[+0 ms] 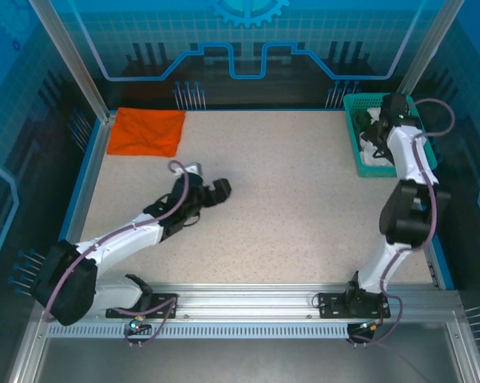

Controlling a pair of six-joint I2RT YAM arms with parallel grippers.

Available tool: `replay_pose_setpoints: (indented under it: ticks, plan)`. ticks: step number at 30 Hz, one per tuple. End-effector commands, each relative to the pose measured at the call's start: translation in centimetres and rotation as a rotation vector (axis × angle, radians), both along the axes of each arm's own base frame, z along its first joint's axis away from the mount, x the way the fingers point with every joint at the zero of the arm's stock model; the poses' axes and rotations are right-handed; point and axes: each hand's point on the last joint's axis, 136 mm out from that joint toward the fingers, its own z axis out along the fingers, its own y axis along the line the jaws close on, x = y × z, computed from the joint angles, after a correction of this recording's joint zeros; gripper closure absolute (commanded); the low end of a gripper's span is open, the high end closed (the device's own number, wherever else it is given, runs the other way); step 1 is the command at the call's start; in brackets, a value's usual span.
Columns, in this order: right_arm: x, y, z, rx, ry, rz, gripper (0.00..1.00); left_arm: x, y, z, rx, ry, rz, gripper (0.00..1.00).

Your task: Fold and stack the t-shirts

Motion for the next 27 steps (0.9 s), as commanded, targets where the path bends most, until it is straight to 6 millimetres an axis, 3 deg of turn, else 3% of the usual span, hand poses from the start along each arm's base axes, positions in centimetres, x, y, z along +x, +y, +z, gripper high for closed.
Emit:
replay_pose_setpoints:
  ticks: [1,7,13,20,21,24,27]
  plan:
    - [0.1,-1.6,-0.8,0.001,0.092,-0.073,0.0,-1.6,-2.7,0.4,0.057,0.018,-0.138,0.01]
    - [2.1,-4.7,-3.2,-0.038,0.144,-0.155,0.0,-4.7,-3.6,0.6,0.057,0.07,-0.225,0.01]
    - [4.1,-6.2,-6.2,-0.057,0.193,-0.154,0.04,-5.7,-2.8,0.3,0.072,0.115,-0.205,0.01]
    - [6.3,-6.0,-7.3,-0.008,0.124,-0.132,0.42,-5.0,-3.6,1.5,0.108,0.11,-0.242,0.03]
    - [6.8,-5.8,-7.4,0.006,0.108,-0.113,0.49,-4.8,-3.9,1.6,0.114,0.114,-0.253,0.04]
    - [7.3,-5.5,-7.4,0.035,0.076,-0.095,0.85,-4.6,-4.4,1.8,0.126,0.121,-0.277,0.05]
    - [7.3,-5.3,-5.8,0.046,0.027,-0.102,1.0,-4.4,-4.7,2.0,0.134,0.12,-0.29,0.05]
